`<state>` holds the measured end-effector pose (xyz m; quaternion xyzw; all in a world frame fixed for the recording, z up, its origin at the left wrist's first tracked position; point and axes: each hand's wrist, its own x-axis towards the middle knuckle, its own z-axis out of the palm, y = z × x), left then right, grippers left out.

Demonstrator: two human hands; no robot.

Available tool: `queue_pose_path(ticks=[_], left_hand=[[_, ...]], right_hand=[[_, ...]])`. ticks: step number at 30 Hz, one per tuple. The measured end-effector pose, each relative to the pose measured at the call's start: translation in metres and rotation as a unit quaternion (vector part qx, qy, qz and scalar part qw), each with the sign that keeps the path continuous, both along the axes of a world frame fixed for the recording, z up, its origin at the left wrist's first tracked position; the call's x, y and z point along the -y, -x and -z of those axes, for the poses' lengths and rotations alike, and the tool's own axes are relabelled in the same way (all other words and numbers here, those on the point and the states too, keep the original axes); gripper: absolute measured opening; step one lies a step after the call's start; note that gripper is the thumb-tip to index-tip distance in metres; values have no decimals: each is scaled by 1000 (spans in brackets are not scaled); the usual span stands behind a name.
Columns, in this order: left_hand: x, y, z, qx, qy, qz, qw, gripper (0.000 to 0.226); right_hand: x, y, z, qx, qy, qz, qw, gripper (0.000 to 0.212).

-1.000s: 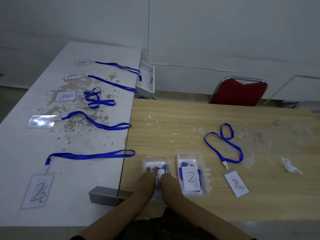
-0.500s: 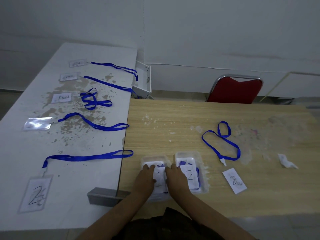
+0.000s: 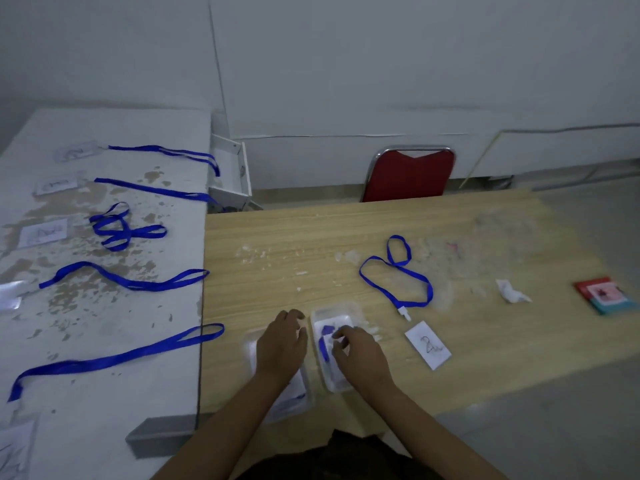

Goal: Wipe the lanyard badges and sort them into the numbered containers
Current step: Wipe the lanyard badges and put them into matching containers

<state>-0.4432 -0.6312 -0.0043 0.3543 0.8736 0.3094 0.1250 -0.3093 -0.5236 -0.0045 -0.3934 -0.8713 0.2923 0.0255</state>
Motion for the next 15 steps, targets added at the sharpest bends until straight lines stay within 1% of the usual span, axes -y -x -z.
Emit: queue_pose_path(ticks=[7, 10, 13, 15], left_hand=[[-62, -37, -9, 26, -43, 98, 994, 19], [-89, -62, -8, 49, -49, 143, 987, 17], [-114, -89, 2, 83, -34, 212, 973, 17], [-130, -107, 11, 98, 10, 258, 961, 21]], right_hand=[[-66, -68, -4, -14, 19, 159, 987, 11], [-101, -99, -6, -18, 9, 207, 978, 9], [-141, -124, -2, -13, 12, 227, 974, 11], [-171, -139, 3, -9, 10, 232, 973, 13]])
